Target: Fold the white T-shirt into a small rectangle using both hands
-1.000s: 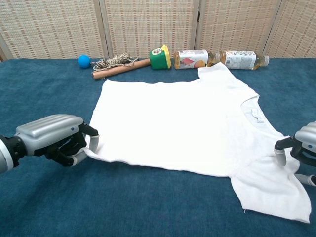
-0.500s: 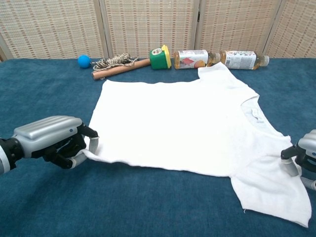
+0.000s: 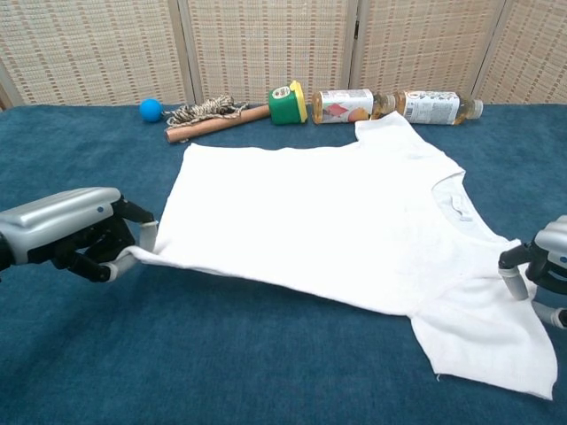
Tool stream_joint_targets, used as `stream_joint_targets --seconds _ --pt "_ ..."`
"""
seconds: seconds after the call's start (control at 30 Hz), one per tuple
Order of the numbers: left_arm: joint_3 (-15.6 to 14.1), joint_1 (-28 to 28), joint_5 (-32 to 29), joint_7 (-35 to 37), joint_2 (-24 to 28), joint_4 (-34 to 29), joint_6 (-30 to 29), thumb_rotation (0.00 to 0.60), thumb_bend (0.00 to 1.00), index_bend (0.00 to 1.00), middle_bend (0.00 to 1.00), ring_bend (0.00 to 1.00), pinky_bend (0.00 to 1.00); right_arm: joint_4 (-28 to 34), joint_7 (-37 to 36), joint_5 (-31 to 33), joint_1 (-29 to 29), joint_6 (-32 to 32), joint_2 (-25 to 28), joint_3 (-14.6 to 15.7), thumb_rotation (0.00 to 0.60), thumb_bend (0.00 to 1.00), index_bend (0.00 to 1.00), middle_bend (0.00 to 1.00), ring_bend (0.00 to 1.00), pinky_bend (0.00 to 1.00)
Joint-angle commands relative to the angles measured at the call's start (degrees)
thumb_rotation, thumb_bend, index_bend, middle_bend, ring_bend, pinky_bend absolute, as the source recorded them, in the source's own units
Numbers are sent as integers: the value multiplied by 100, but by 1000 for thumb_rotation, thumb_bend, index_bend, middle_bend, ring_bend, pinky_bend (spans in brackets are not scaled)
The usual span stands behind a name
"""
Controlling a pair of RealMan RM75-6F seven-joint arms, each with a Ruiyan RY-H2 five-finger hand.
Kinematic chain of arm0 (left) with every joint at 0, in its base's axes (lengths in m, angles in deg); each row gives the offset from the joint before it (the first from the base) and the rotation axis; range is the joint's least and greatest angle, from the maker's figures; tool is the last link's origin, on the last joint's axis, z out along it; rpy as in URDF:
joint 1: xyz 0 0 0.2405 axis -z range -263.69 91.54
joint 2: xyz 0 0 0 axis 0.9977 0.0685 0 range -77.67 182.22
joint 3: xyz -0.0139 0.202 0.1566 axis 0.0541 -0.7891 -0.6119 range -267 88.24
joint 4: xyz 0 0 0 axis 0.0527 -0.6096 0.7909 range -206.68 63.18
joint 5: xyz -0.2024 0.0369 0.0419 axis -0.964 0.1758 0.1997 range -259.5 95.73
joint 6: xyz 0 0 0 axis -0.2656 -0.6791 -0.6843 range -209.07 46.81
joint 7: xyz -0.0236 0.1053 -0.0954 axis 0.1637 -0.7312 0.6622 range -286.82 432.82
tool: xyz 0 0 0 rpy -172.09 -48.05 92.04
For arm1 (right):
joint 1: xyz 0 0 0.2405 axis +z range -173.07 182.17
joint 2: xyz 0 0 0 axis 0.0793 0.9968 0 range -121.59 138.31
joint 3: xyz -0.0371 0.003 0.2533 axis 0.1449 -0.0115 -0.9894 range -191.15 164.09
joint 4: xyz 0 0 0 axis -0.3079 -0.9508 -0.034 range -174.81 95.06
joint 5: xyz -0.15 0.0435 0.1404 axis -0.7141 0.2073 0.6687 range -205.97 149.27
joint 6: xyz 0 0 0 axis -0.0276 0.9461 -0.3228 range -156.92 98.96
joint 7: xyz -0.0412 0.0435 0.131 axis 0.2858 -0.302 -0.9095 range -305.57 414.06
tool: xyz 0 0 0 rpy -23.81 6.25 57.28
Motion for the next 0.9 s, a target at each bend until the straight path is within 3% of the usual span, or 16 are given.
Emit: stream_joint_targets --seconds 0.03,0.43,0.9 --pt "21 -77 -26 250 169 -52 -85 600 583 605 893 831 940 379 77 -98 78 144 159 -61 600 611 805 941 947 997" --pt "-229 -537 172 1178 1026 -189 -562 600 583 607 893 831 940 1958 337 -496 265 354 900 -34 600 613 829 954 951 997" --pt "-1128 -1356 1055 1627 2051 -949 -1432 600 583 608 893 830 940 2928 396 -941 -227 740 2078 754 600 614 841 962 953 997"
